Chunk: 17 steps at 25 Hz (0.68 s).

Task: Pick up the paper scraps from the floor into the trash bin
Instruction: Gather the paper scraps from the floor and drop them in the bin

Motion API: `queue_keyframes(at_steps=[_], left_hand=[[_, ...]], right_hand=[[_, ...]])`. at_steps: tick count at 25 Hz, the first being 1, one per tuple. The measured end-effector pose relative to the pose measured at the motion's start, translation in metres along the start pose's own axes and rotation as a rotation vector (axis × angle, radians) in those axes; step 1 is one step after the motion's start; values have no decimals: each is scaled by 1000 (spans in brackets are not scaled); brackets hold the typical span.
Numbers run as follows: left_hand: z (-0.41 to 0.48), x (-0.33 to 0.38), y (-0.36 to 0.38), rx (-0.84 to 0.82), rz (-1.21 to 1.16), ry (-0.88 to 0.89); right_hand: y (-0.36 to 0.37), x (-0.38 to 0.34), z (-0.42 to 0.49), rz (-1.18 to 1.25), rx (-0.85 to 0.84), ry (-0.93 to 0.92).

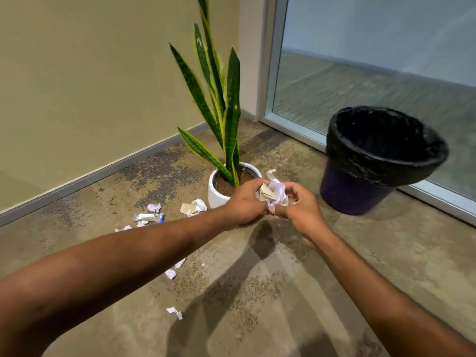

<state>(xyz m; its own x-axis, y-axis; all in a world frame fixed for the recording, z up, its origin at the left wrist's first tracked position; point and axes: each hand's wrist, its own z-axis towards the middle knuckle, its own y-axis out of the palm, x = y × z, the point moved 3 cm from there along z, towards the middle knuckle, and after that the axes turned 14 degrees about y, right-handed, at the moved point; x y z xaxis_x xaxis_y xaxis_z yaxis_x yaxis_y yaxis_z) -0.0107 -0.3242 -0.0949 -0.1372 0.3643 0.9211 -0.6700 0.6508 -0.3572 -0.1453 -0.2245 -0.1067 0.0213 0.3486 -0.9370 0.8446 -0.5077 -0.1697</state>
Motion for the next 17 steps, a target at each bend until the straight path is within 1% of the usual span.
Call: queue_keyframes(at_steps=[4, 7, 10, 12, 14, 17], left_hand=[[65, 55, 30, -46, -69, 107], [111, 104, 50, -41, -155, 120], [146, 143, 75, -9, -240, 121], [164, 154, 96, -11, -374, 41], [176, 158, 116, -13, -527, -72], [182, 156, 140, -31, -656, -170]], right_hand=[[-65, -46, 14, 15, 109, -75], [-110, -85, 27, 35, 183, -131], [-152, -117, 38, 69, 262, -146], [-177, -128, 48, 109, 286, -91], [-198, -127, 61, 210, 312, 22], [-221, -114, 84, 457, 247, 156]])
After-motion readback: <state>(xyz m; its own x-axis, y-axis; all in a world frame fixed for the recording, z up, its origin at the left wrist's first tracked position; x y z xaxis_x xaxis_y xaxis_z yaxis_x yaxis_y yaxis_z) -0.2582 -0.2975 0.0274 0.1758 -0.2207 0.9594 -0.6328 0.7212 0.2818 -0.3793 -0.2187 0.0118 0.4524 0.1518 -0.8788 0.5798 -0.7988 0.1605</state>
